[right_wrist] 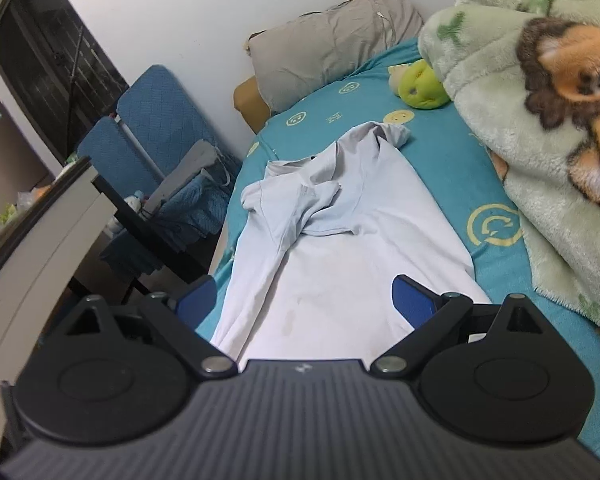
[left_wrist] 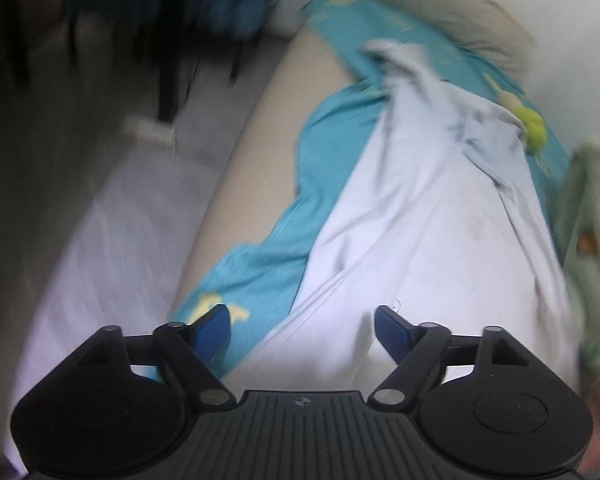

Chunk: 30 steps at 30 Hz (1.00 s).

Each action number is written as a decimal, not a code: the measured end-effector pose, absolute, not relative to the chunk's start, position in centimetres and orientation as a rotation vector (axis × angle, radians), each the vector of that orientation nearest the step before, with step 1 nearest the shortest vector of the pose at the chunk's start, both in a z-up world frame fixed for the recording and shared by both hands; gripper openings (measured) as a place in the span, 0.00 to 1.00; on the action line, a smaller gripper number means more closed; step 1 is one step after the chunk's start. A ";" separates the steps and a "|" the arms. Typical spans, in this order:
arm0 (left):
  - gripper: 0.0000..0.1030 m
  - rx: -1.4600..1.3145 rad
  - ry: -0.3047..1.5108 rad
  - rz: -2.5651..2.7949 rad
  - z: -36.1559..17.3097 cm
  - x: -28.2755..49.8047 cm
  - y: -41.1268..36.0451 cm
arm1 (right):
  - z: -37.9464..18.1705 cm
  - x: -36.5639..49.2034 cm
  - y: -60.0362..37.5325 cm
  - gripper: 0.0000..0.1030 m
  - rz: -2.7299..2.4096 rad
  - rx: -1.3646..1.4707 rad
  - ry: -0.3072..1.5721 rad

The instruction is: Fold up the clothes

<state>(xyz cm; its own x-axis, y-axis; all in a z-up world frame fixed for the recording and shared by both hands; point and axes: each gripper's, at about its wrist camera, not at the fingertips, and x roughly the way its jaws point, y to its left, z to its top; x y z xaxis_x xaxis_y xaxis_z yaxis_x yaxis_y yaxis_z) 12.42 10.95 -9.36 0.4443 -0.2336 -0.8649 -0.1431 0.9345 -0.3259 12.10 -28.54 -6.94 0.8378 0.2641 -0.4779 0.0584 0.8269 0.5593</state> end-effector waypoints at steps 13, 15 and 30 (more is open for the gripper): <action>0.74 -0.355 1.268 -0.366 -10.5 14.7 16.4 | -7.8 12.8 -30.5 0.93 0.124 0.697 0.581; 0.72 -0.382 1.288 -0.422 -11.3 14.7 17.3 | -7.9 13.0 -30.3 0.93 0.117 0.685 0.587; 0.04 0.109 1.279 -0.678 -8.7 12.0 11.1 | -8.7 13.9 -29.0 0.93 0.106 0.632 0.633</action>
